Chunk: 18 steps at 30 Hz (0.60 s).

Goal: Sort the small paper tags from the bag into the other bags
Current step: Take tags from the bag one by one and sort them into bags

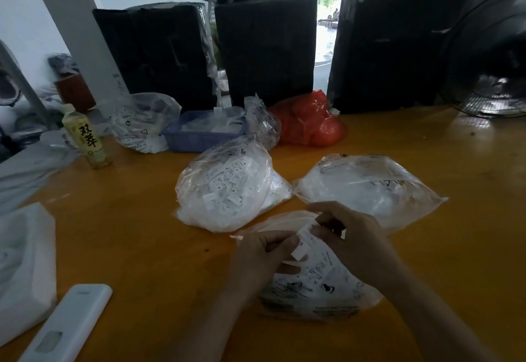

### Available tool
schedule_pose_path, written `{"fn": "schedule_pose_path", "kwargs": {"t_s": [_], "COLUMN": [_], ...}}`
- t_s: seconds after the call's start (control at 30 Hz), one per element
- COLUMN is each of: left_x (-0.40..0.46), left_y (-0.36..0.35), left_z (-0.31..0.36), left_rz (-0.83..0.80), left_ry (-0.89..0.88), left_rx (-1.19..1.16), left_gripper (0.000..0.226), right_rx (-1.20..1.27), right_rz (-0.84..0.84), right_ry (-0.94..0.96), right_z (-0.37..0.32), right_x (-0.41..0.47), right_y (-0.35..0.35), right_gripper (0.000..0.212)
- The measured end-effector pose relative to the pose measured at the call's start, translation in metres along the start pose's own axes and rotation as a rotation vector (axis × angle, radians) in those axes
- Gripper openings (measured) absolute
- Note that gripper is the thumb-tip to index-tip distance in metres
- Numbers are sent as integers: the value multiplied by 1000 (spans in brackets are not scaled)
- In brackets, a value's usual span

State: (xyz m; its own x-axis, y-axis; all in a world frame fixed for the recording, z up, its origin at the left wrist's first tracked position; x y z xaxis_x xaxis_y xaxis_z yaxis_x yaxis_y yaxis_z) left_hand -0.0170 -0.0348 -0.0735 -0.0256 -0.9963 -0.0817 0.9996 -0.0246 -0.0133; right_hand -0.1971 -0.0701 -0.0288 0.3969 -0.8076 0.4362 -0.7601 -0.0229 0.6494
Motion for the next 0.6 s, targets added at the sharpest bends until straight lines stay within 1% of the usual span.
{"fn": "schedule_pose_path", "kwargs": {"t_s": [0.07, 0.13, 0.2, 0.27, 0.3, 0.43, 0.47, 0.53, 0.6], "left_x": [-1, -1, -2, -2, -3, -4, -4, -4, -5], "left_y": [1, 2, 3, 3, 3, 3, 3, 3, 4], "left_z": [2, 3, 4, 4, 4, 6, 7, 6, 7], "left_rz": [26, 65, 90, 92, 85, 78, 78, 88, 113], "left_ry": [8, 6, 1, -5, -8, -10, -13, -18, -16], "left_rx": [-31, -62, -63, -42, -38, -66, -67, -63, -62], "left_gripper": [28, 20, 16, 19, 22, 26, 24, 19, 17], "right_rx": [75, 124, 112, 74, 60, 32, 26, 8, -7], "right_rz": [81, 112, 79, 39, 45, 184, 190, 135, 72], "right_ry": [-85, -127, -121, -97, -90, -113, -115, -94, -51], "right_z": [4, 5, 0, -4, -5, -2, -2, -6, -14], "right_x": [0, 0, -1, -2, -2, -4, -5, -5, -5], "right_y": [4, 5, 2, -4, -5, -3, -3, -6, -10], "right_gripper": [33, 25, 20, 12, 12, 11, 10, 8, 14]}}
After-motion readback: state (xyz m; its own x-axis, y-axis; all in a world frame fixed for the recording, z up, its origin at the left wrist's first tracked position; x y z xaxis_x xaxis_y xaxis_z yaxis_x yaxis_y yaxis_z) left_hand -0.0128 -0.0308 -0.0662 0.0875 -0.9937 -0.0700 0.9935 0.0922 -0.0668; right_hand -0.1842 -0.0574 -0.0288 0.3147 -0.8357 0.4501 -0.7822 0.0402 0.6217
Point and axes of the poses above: each hand's wrist, its own x-axis towards the middle knuckle, its own y-axis out of the back of the hand, z = x × y, the point moved 5 cm from there along x, towards the middle knuckle, and after that the axes turned 3 degrees about y, right-handed, at the moved point
